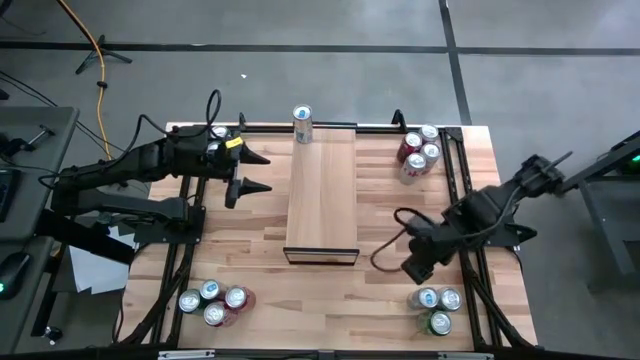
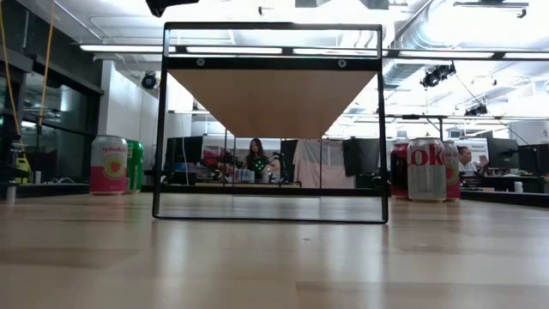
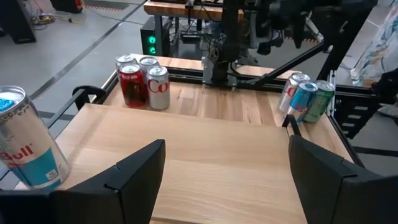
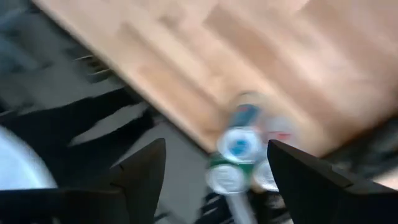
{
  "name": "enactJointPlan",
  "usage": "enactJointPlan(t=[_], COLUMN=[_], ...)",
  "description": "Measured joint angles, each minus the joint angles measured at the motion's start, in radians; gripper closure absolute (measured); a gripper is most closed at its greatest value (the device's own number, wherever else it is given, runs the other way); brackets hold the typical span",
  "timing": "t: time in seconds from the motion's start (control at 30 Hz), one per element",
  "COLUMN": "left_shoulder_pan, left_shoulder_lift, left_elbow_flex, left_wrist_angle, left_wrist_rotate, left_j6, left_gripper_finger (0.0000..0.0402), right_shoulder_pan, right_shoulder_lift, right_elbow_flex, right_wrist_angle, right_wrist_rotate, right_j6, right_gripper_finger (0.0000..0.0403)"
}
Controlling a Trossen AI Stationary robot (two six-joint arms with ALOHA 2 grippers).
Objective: Place canned beverage on shelf
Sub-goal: Put the bottom right blue soda can on the shelf
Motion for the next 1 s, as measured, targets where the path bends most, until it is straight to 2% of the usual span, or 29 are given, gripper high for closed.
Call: enactJointPlan(t=[0.1,0.33,0.73,1.0], left_shoulder_pan=[0.000,0.000,0.000,0.000], left_shoulder_lift=[-0.001,0.000,0.000,0.000], left_elbow_flex=[0.000,0.000,0.000,0.000], left_wrist_angle=[0.000,0.001,0.003,0.002], left_wrist_rotate=[-0.012,-0.025,-0.032,-0.033], left_j6=[-0.020,-0.036,-0.037,-0.053], left_gripper_finger=[0.0128,0.0128,0.0128,0.0128], right_shoulder_pan=[0.054,0.137,0.134,0.135], right_shoulder_lift=[0.061,0.117,0.109,0.108], right_elbow_flex=[0.066,-0.077,-0.312,-0.354], right_wrist_angle=[-0.067,-0.020,0.240,0.251], right_wrist_rotate=[0.020,-0.056,-0.128,-0.120], right_j6=[0.000,0.097,0.211,0.287], right_gripper_finger=[0.0137,0.0137,0.0137,0.0137])
